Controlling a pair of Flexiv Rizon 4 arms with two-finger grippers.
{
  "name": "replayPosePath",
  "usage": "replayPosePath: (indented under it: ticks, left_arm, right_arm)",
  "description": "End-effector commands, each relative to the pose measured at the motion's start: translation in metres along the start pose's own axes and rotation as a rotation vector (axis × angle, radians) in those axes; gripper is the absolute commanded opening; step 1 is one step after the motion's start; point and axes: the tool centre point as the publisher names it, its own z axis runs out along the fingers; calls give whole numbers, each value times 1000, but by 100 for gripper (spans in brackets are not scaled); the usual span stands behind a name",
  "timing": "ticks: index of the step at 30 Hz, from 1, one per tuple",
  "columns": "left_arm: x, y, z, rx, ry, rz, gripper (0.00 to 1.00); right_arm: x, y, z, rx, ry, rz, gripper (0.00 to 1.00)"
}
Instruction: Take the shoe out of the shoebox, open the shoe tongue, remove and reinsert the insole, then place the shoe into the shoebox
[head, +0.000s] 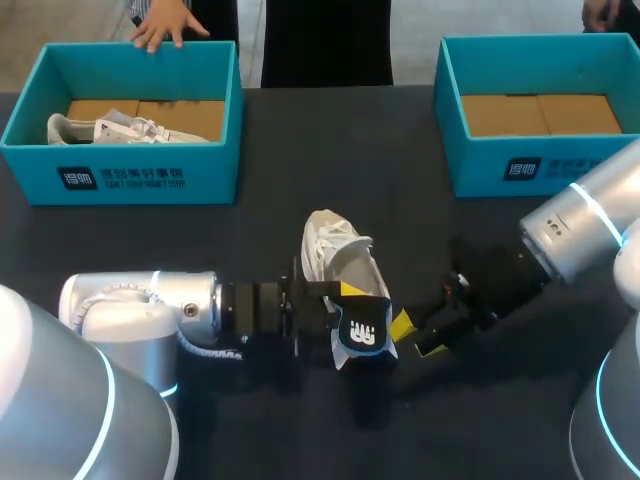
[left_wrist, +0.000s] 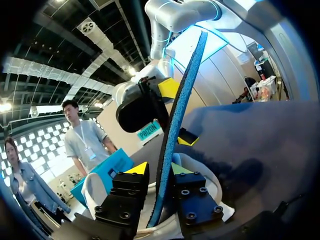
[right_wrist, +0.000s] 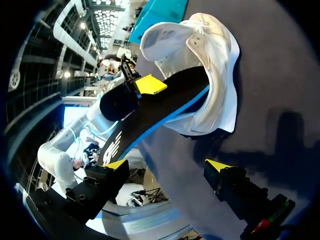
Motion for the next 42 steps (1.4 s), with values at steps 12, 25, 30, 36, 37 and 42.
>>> replayPosePath:
  ticks: [12,25,30,36,37,42]
  left_arm:
    - [0,-18,-1,-49,4,17,28]
    - [-1,-18,7,-83,30,-18,22]
    - [0,-15,9,-86,35,-22,10]
    - [0,-10,10,-99,35,-24,0]
    - [0,-10,10,-100,34,-25,0]
    - [0,-8,10,-111,20,-13,0]
  right_arm:
    - [0,0,1,-2,-2,0,100]
    - [0,0,1,-2,-2,0,100]
    - [0,0,1,-2,-2,0,100]
    - [0,0,1,-2,-2,0,100]
    - [0,0,1,-2,-2,0,100]
    - [0,0,1,-2,-2,0,100]
